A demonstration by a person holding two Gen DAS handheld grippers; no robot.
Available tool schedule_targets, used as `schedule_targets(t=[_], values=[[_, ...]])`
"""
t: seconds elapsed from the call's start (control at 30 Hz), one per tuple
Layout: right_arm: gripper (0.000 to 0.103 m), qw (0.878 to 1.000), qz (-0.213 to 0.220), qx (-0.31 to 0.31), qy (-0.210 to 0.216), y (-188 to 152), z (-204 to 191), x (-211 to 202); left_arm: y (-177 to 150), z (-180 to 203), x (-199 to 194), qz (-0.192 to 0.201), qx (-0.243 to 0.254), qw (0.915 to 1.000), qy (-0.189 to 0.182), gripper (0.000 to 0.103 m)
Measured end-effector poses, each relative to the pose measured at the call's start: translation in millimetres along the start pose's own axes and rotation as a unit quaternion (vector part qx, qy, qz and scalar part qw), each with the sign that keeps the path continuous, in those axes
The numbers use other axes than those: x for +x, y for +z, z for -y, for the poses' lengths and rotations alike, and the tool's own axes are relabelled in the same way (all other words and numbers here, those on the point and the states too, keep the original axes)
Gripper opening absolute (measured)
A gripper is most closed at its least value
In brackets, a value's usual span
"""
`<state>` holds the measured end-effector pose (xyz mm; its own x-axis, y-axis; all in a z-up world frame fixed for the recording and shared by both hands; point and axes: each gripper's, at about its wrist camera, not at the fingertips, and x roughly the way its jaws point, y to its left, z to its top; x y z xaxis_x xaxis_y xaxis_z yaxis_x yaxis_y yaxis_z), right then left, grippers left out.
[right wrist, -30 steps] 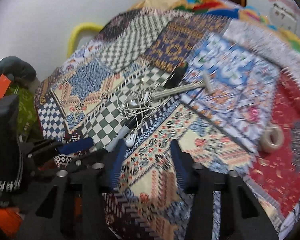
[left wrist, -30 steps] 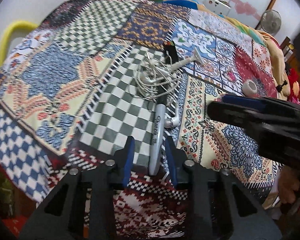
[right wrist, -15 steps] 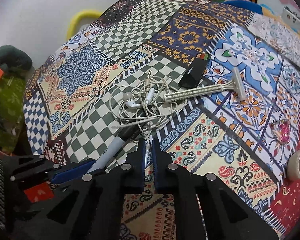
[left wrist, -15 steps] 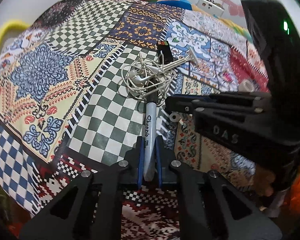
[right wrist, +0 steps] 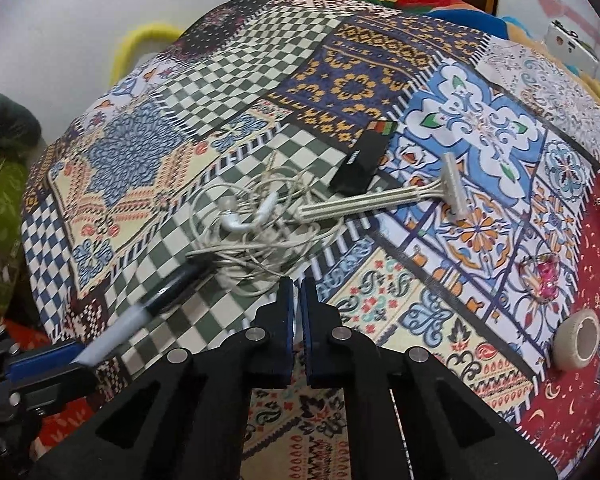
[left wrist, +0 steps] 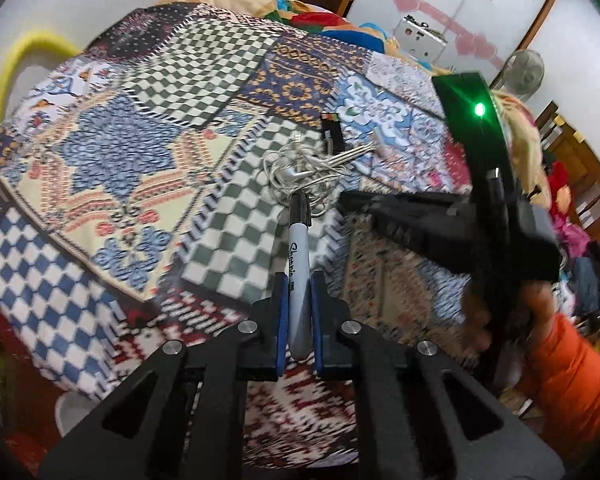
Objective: Collect trash
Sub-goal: 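Grasp the white Sharpie marker with the left gripper while the right gripper approaches the earphones, then grasp the tangled white earphones with the right gripper and lift them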
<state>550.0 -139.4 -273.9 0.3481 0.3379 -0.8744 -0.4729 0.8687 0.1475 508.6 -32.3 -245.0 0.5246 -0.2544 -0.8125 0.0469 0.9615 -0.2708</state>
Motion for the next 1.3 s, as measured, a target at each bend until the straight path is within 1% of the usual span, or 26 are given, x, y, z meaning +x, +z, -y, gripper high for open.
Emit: schedule_targets(t=[0.1,0.17,0.27,0.3,0.4,0.43,0.5,0.53,0.57,0.63,0.67,0.7,0.73,0.77,0.87,0.9,1.0,1.07,1.1,1.13,1.17,1.2,1.27,1.3], values=[[0.003,1.0,0.001,0.005,-0.017,4,3,2,-7,-10,3,-0.01,0.004,0.9994,0.031,0.009],[0.003,1.0,-0.002,0.008,-0.019,6,5,2,-10,-20,5,-0.014,-0.002,0.9991,0.039,0.009],[0.003,1.0,-0.006,-0.002,-0.021,3,6,0,-11,-34,4,-0.008,-0.016,0.9981,0.06,0.009],[0.003,1.0,-0.008,-0.007,-0.016,2,5,-2,-11,-40,4,-0.006,-0.023,0.9976,0.064,0.009],[0.004,1.0,-0.006,-0.013,0.026,-2,5,-16,-5,-51,7,-0.006,-0.041,0.9976,0.055,0.009],[0.005,0.999,-0.002,-0.012,0.039,-3,6,-22,-3,-52,9,-0.004,-0.041,0.9977,0.055,0.009],[0.008,0.998,0.008,-0.012,0.054,-2,5,-32,2,-52,14,-0.002,-0.035,0.9976,0.059,0.009],[0.02,0.998,0.011,-0.013,0.059,0,4,-35,5,-52,16,0.0,-0.032,0.9979,0.057,0.009],[0.041,0.998,0.013,-0.013,0.063,2,2,-37,6,-52,18,0.002,-0.03,0.9981,0.054,0.009],[0.064,0.998,0.022,-0.01,0.064,6,-1,-40,11,-51,24,0.0,-0.026,0.9982,0.054,0.01],[0.066,0.997,0.032,-0.008,0.065,8,-1,-41,14,-51,28,-0.005,-0.022,0.9982,0.055,0.013],[0.066,0.997,0.036,-0.007,0.063,11,-4,-40,17,-52,32,-0.011,-0.02,0.9981,0.057,0.015],[0.066,0.998,0.031,-0.008,0.059,15,-6,-34,19,-53,36,-0.014,-0.021,0.998,0.057,0.018],[0.066,0.998,0.024,-0.006,0.055,18,-10,-27,20,-55,39,-0.016,-0.022,0.998,0.058,0.019],[0.066,0.998,0.018,0.007,0.052,23,-14,-8,25,-59,49,-0.023,-0.025,0.9978,0.056,0.019],[0.066,0.999,0.015,0.011,0.05,23,-15,-2,26,-60,49,-0.017,-0.024,0.998,0.055,0.02],[0.066,0.999,0.008,0.019,0.037,24,-14,11,29,-61,51,-0.015,-0.019,0.9984,0.052,0.02],[0.066,1.0,0.021,0.007,0.021,23,-20,13,31,-60,52,-0.013,-0.015,0.9985,0.052,0.02],[0.065,1.0,0.02,-0.002,0.014,24,-22,15,31,-59,53,-0.013,-0.011,0.9985,0.052,0.02],[0.059,1.0,0.025,-0.01,0.003,24,-24,14,31,-58,54,-0.012,-0.008,0.9985,0.053,0.02],[0.053,0.999,0.028,-0.021,-0.018,23,-29,15,32,-57,56,-0.011,-0.005,0.9984,0.055,0.02],[0.046,0.999,0.029,-0.029,-0.027,24,-29,16,33,-56,57,-0.01,-0.002,0.9983,0.057,0.02],[0.027,0.999,0.027,-0.036,-0.021,25,-28,18,35,-53,59,-0.01,0.002,0.9979,0.064,0.02],[0.024,0.999,0.024,-0.032,-0.013,26,-26,18,35,-53,60,-0.01,0.001,0.9976,0.068,0.017]])
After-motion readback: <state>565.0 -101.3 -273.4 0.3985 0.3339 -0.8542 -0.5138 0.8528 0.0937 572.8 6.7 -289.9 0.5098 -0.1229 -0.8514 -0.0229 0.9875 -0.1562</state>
